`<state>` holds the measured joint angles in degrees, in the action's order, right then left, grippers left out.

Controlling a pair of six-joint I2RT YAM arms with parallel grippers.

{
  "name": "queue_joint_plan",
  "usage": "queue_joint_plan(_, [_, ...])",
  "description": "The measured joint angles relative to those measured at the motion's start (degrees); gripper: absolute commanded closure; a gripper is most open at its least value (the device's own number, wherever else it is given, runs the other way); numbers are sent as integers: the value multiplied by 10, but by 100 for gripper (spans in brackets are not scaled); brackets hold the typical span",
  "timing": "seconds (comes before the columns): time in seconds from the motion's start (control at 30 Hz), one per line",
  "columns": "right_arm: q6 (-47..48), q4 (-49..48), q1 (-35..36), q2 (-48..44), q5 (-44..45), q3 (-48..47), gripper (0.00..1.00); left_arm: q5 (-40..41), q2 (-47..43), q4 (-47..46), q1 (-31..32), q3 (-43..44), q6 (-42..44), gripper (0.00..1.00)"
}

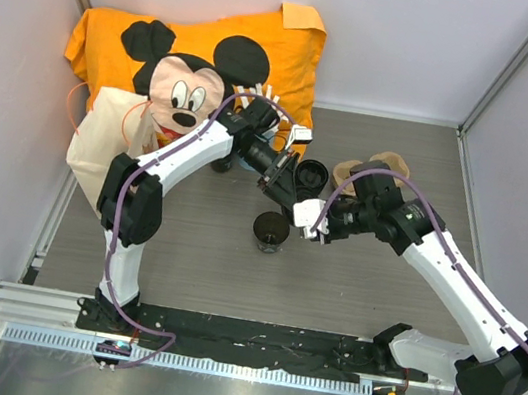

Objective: Pack the takeout coffee

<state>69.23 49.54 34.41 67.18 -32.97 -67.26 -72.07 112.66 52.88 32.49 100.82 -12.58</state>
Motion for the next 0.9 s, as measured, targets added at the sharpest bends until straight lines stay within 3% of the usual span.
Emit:
queue_joint_plan(0.17, [-2, -13, 4, 0, 1, 9, 71, 0, 0, 4, 0, 0, 2, 80])
queue_joint_plan(0.33, [-5, -28, 8, 3, 5, 14, 85, 0, 0, 7, 0, 0, 7, 75])
queue_joint_plan(0.43, [-8, -34, 8, 3, 5, 15, 90, 0, 0, 7, 0, 0, 8, 68])
queue_joint_plan(0.63, [-13, -30, 12, 3, 4, 15, 99, -2, 0, 7, 0, 0, 12, 46])
queue_joint_plan(0.8, [-19, -7, 11, 3, 3, 6, 99, -4, 0, 17, -5, 0, 28, 29])
queue_joint_plan(0.9, [-23, 7, 11, 2, 1, -6, 98, -1, 0, 23, -16, 0, 40, 26])
